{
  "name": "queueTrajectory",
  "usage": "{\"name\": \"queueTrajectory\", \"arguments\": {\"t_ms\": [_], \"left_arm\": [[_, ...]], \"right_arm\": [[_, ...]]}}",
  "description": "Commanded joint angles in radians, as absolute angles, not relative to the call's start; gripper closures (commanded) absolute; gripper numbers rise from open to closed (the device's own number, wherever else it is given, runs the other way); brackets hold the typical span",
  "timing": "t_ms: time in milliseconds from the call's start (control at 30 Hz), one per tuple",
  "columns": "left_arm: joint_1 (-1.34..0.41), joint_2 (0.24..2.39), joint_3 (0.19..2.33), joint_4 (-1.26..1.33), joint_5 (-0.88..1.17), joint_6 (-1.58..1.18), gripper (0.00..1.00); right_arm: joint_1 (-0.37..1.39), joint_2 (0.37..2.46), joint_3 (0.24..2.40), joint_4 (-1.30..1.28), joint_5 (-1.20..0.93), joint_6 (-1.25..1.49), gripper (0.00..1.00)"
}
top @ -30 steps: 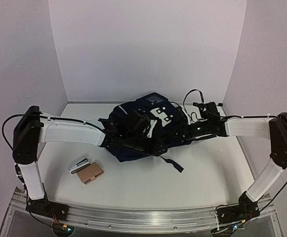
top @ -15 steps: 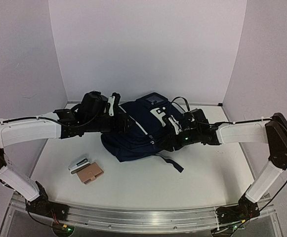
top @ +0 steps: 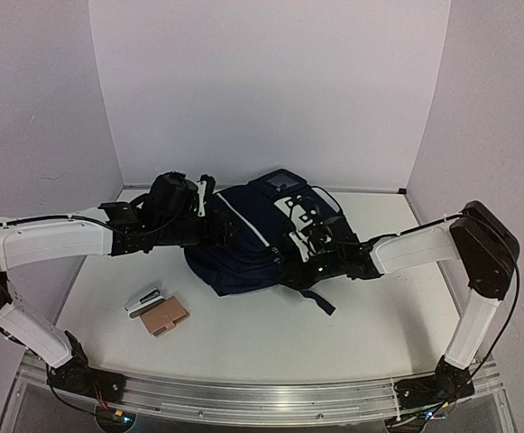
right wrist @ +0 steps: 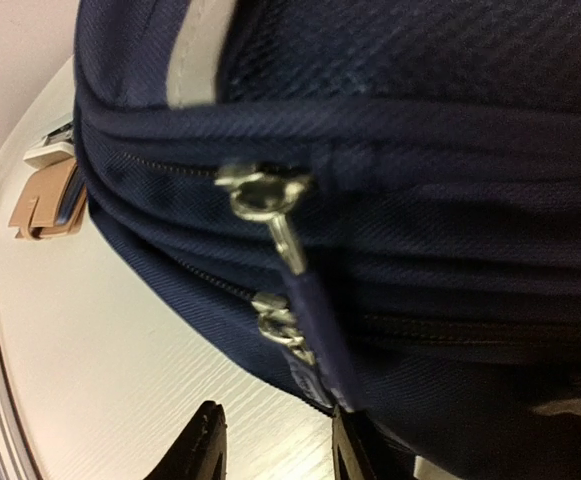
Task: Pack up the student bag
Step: Zip the student bag at the center of the board.
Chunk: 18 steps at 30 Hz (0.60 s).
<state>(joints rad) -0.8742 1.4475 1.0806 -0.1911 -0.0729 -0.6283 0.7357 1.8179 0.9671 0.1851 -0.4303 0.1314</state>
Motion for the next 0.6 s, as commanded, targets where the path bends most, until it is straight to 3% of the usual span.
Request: {"name": "queueTrajectory", "arguments": {"t_ms": [0, 167, 267, 567], "left_arm": [[-0.865, 1.46, 1.047, -0.169, -0.078, -0.668, 0.32], [-0.865, 1.485, 1.048, -0.154, -0.06, -0.677, 0.32], [-0.864, 1.493, 1.053, -0.155, -0.063, -0.675, 0.32], [-0.823, 1.525, 1.016, -0.173, -0.062, -0.773, 0.33]], "right_arm": [[0.736, 1.793, 1.006, 0.258, -0.367, 0.157, 0.65], [0.737, 1.763, 1.006, 0.271, -0.365, 0.183, 0.58], [0.736, 1.774, 1.01, 0.284, -0.363, 0.186, 0.59], [0.737, 1.79, 1.001, 0.282, -0.355, 0.168, 0.99]]}}
